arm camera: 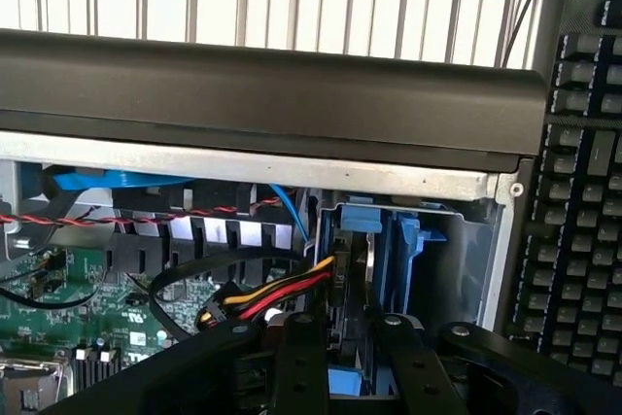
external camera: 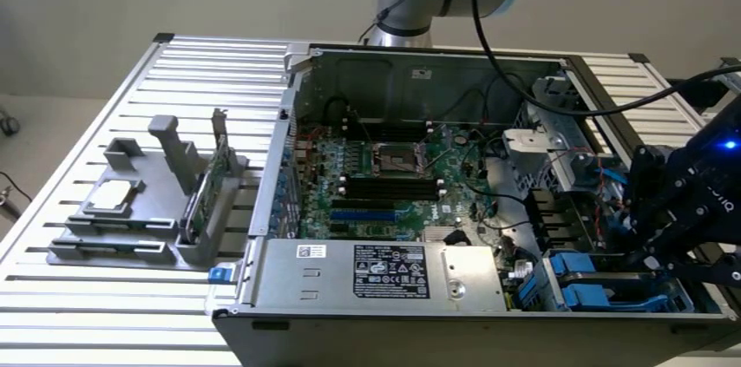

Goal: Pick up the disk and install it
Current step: 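Insert the first disk wire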

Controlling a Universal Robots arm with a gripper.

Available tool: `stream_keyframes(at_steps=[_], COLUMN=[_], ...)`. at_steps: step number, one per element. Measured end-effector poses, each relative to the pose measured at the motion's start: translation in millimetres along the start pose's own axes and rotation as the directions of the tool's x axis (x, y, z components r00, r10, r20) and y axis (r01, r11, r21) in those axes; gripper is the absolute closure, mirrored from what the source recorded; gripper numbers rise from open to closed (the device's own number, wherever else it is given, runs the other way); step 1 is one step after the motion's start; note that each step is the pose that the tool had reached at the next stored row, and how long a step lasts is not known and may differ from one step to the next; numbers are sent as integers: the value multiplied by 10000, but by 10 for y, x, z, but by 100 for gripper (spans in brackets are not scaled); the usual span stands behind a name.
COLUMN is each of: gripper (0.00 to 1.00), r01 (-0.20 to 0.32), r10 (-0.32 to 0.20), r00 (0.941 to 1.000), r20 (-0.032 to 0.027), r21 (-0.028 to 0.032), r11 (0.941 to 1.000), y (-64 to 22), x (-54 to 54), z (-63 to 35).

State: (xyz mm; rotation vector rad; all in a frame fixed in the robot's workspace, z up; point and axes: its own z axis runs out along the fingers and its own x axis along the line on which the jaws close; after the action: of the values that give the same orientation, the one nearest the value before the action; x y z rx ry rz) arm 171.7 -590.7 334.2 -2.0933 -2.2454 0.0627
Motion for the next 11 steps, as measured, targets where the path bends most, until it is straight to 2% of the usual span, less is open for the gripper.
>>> stream_keyframes(at_steps=[4,11], gripper=[74,74], r01=[0,-3], r10=[0,3], r00=[10000,10000], r20=[1,0], r21=[0,1], r11=[10000,10000], y=[-7,-24], x=[0,4], z=[-85,-289])
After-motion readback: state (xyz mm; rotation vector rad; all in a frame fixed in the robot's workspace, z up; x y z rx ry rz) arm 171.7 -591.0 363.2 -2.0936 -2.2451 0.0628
